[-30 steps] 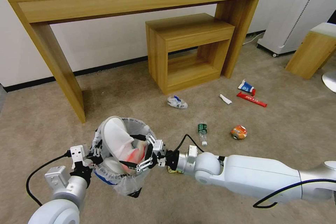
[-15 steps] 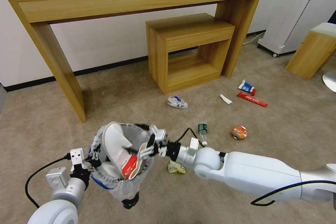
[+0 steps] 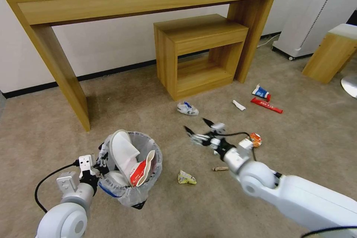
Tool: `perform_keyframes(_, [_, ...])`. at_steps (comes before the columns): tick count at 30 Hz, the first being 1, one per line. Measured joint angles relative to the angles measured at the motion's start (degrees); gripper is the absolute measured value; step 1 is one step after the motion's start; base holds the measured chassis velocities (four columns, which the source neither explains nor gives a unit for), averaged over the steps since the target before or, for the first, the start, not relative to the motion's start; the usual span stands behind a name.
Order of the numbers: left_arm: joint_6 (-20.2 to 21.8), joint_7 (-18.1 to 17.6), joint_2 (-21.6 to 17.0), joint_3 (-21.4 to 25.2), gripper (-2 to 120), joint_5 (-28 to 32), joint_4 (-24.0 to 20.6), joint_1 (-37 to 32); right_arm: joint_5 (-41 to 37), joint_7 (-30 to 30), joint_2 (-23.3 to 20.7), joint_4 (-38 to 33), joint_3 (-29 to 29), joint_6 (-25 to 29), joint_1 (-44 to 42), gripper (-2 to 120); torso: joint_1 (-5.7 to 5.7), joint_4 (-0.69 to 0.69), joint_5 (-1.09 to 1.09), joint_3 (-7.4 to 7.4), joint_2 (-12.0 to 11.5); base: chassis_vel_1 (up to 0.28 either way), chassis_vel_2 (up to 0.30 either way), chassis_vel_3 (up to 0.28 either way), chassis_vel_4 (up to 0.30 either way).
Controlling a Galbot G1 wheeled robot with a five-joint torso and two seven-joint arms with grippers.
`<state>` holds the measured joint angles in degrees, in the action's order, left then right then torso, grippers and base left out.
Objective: Pick up the trash bin and place the garbage on the floor into it.
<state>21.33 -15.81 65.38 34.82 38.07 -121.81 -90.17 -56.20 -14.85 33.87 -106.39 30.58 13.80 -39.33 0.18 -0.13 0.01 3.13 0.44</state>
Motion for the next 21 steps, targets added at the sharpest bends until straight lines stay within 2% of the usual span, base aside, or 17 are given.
perform_keyframes(9, [-0.2, 0.1, 0.5, 0.0, 3, -0.5, -0.3, -0.1, -1.7, 0.0, -4.5, 0.4, -0.5, -2.5, -5.2, 100, 0.0, 0.0, 0.01, 0.0, 0.0, 0.0, 0.0, 0.0, 0.0])
perform_keyframes(12, [-0.6, 0.3, 1.1, 0.1, 3, -1.3, -0.4, -0.2, -1.7, 1.1, -6.8, 0.7, -0.2, -5.6, -7.5, 100, 0.0, -0.01, -0.01, 0.0, 0.0, 0.0, 0.0, 0.0, 0.0])
perform_keyframes(21, [-1.5, 1.5, 1.7, 1.0, 3, -3.8, 0.3, -0.2, 1.1, 4.1, -7.6, 2.8, -1.1, -3.7, -9.8, 100, 0.0, -0.01, -0.01, 0.0, 0.0, 0.0, 0.0, 0.0, 0.0])
